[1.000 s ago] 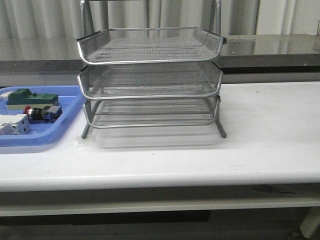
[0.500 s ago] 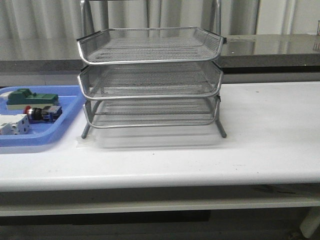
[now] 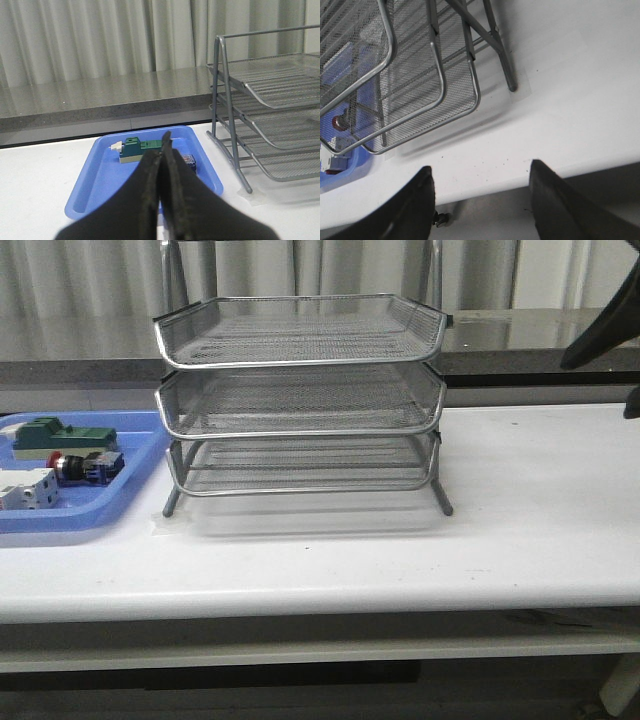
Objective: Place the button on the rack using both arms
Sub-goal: 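Reach the right gripper to the middle wire tray's front edge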
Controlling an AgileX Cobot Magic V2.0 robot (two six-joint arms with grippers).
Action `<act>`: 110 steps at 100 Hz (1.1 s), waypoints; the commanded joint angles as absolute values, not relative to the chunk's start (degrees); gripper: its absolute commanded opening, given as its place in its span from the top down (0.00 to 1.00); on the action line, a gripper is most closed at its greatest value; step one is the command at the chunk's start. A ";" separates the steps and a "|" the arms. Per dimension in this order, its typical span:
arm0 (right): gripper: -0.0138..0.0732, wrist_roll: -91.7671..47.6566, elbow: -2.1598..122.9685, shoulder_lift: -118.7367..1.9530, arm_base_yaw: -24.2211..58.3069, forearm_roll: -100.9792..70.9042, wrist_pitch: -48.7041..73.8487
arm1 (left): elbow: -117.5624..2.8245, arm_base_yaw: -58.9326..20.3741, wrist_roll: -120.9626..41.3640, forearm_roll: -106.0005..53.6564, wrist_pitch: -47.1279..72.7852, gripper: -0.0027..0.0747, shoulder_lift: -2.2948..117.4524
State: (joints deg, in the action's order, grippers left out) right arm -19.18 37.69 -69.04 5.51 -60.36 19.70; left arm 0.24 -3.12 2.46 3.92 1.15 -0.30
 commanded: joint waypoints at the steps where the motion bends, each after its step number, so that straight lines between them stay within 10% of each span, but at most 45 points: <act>1: 0.34 -26.86 40.98 -71.57 6.23 -68.67 17.89 | 2.15 -3.01 3.06 3.66 -3.55 0.99 -2.01; 110: 0.38 -44.84 67.23 -105.03 9.02 -88.43 32.49 | 2.15 -3.01 3.06 3.66 -3.55 0.99 -2.01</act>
State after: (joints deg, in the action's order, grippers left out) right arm -43.99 64.76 -107.43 8.94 -85.82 30.26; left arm 0.24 -3.12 2.46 3.92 1.15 -0.30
